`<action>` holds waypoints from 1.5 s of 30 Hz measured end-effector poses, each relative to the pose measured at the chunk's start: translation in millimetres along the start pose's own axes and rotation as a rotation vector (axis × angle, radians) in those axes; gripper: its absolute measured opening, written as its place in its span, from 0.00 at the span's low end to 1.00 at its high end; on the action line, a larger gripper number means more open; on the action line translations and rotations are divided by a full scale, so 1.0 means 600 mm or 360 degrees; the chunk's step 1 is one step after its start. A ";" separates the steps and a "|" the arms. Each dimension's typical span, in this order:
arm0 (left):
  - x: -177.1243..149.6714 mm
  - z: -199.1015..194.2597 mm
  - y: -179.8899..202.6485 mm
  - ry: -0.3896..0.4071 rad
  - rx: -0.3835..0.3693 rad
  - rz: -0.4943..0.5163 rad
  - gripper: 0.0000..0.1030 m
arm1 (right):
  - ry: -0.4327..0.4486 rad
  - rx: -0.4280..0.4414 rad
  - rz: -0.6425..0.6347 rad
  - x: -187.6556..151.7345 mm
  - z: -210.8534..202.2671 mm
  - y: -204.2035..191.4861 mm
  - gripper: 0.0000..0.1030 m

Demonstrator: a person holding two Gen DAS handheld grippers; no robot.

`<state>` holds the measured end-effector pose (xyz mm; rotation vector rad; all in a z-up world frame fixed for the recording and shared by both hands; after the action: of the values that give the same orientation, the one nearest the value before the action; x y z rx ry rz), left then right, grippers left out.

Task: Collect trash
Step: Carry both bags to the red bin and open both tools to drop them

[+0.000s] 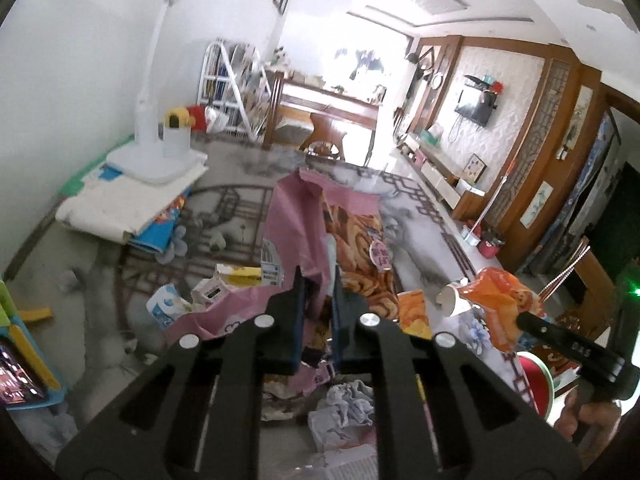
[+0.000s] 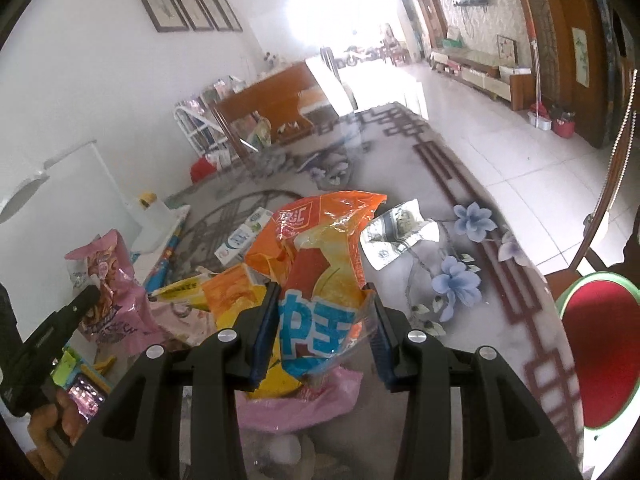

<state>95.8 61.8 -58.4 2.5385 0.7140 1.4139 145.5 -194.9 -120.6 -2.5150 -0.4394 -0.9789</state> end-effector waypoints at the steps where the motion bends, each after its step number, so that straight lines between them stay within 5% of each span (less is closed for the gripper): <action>1: -0.002 -0.005 0.007 0.0007 -0.0010 0.0020 0.10 | 0.0018 0.0002 -0.0003 -0.002 -0.009 -0.001 0.39; 12: -0.057 -0.055 0.119 0.0009 -0.0191 0.0223 0.10 | 0.0120 0.0049 0.0035 -0.026 -0.107 0.015 0.39; 20: -0.091 -0.077 0.246 0.0022 -0.0407 0.0338 0.10 | 0.0223 -0.0143 0.0059 -0.044 -0.219 0.118 0.40; 25: -0.122 -0.049 0.340 -0.0105 -0.0587 0.0336 0.10 | 0.0262 -0.0250 0.0201 -0.072 -0.263 0.202 0.40; 35: -0.246 0.022 0.538 -0.0431 -0.0840 0.0582 0.10 | 0.0218 -0.0435 0.0523 -0.166 -0.313 0.368 0.40; 45: -0.369 0.077 0.649 -0.0737 -0.0941 0.0753 0.14 | 0.0194 -0.0528 0.0735 -0.231 -0.331 0.457 0.44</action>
<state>165.7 -379.5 -116.0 2.4519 -0.3534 0.8722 51.8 -547.3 -153.0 -2.6376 0.3585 -1.0708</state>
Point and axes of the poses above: each gripper's, at about its wrist camera, not at the fingertips, and z roughly the way its jaws point, y to its right, x to its top, the point moved 10 cm from there along z, roughly the way its jaws point, and after that the axes turned 7 degrees about -z, right-handed, at the moved point
